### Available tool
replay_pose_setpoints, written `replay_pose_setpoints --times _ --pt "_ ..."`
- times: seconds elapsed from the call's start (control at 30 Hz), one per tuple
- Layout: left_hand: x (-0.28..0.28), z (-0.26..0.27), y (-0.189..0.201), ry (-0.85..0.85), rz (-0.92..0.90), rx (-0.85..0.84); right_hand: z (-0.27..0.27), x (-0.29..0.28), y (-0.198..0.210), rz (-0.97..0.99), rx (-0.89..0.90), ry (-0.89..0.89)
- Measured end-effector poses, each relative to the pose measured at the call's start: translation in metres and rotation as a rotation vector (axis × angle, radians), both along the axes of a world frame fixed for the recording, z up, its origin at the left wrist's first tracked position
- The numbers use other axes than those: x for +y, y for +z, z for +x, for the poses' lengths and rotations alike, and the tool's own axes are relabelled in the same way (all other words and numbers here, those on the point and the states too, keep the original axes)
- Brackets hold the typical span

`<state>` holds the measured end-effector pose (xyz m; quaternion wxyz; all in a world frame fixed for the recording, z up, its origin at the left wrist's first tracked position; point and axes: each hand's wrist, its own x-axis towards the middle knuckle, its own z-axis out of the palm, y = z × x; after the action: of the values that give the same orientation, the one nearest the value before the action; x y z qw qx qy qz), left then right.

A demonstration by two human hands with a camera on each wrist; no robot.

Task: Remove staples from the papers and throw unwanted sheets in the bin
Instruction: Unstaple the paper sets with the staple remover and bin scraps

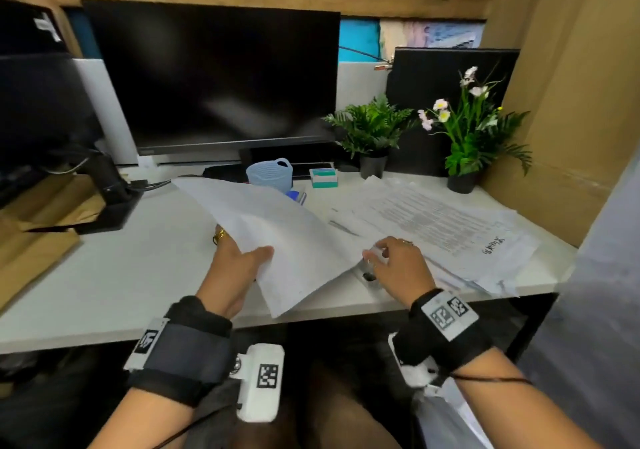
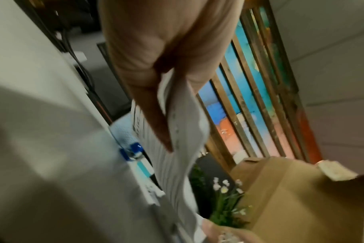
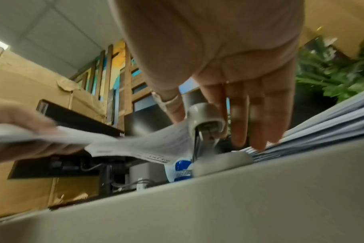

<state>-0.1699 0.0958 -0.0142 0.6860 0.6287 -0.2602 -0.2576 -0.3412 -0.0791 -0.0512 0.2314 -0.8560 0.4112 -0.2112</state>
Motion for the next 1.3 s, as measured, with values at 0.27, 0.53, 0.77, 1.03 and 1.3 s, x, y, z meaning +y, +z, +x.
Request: replay_pose_setpoints --times 0.27,0.53,0.77,1.03,1.3 --pt "0.037 0.042 -0.026 0.058 0.645 -0.155 0.041 -0.013 0.022 0.112 0.319 0.019" --pt "0.044 0.044 -0.013 -0.237 1.047 -0.392 0.034 -0.020 0.029 0.423 -0.124 -0.088" --pt "0.033 0.027 -0.017 -0.140 1.048 -0.700 0.024 -0.011 0.033 0.752 -0.393 -0.126" --pt "0.020 0.023 -0.022 -0.232 0.922 -0.785 0.021 0.001 0.025 1.139 -0.885 -0.121" --pt "0.009 0.030 -0.013 -0.256 1.009 -0.762 0.032 0.018 0.016 1.132 -0.885 -0.134"
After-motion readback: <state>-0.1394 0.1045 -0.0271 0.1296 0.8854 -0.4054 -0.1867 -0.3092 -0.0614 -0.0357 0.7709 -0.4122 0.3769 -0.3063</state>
